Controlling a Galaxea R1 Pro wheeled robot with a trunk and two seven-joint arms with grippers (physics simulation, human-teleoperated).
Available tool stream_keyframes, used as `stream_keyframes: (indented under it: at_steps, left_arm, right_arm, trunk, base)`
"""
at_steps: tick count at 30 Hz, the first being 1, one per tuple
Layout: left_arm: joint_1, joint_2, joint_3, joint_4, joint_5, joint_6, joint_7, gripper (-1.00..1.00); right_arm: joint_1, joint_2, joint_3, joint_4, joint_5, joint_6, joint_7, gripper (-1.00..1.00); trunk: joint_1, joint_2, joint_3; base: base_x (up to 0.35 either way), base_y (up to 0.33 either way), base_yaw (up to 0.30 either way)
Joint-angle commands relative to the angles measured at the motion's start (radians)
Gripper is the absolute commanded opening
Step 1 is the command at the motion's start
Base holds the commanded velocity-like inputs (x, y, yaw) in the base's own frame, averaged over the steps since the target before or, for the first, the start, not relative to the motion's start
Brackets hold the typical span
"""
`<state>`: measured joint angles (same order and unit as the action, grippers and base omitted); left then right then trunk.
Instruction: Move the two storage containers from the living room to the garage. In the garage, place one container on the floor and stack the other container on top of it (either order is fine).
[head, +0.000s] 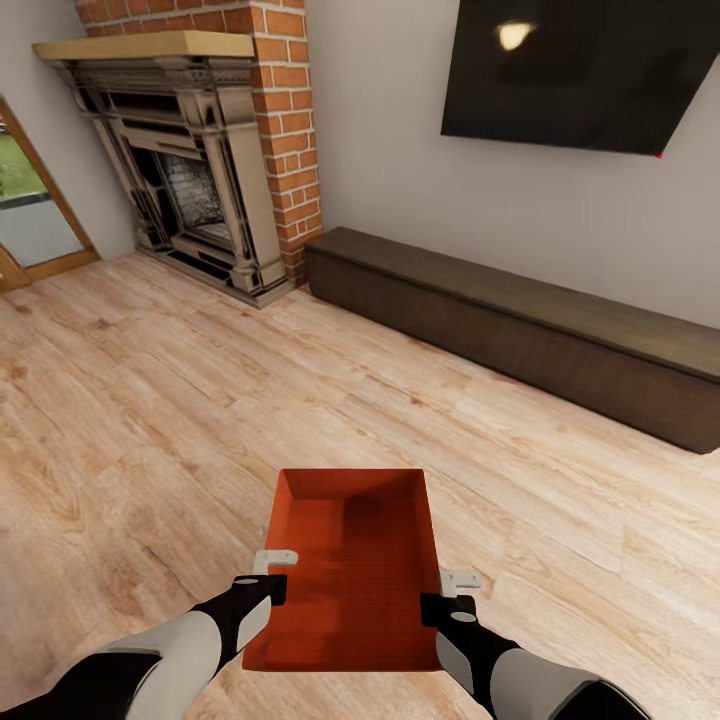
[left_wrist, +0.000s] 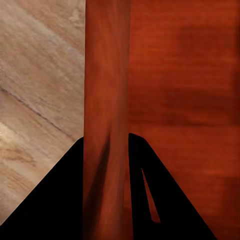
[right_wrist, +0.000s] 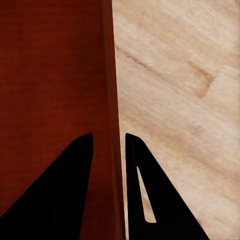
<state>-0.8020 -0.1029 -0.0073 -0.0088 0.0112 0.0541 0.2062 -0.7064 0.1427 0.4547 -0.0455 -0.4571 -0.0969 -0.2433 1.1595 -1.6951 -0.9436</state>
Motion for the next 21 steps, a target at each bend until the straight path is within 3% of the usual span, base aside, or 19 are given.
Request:
stream_keyframes:
  at_steps: [1,21]
  left_arm:
    - [-0.001,0.0,-0.008,0.004,0.01,0.006,0.039,-1.0]
    - [0.0,0.0,-0.008,0.004,0.01,0.007,0.039,-1.0]
  right_arm:
    - [-0.001,-0.008,0.041,-0.001,0.0,-0.027,-0.007,-1.0]
    - [-0.001,-0.008,0.041,-0.001,0.0,-0.028,-0.007,-1.0]
  trunk:
    - [-0.004,0.007,0.003]
    - [-0.081,0.147,0.065]
  base:
    - [0.0,0.0,0.0]
    - [0.0,0.0,0.0]
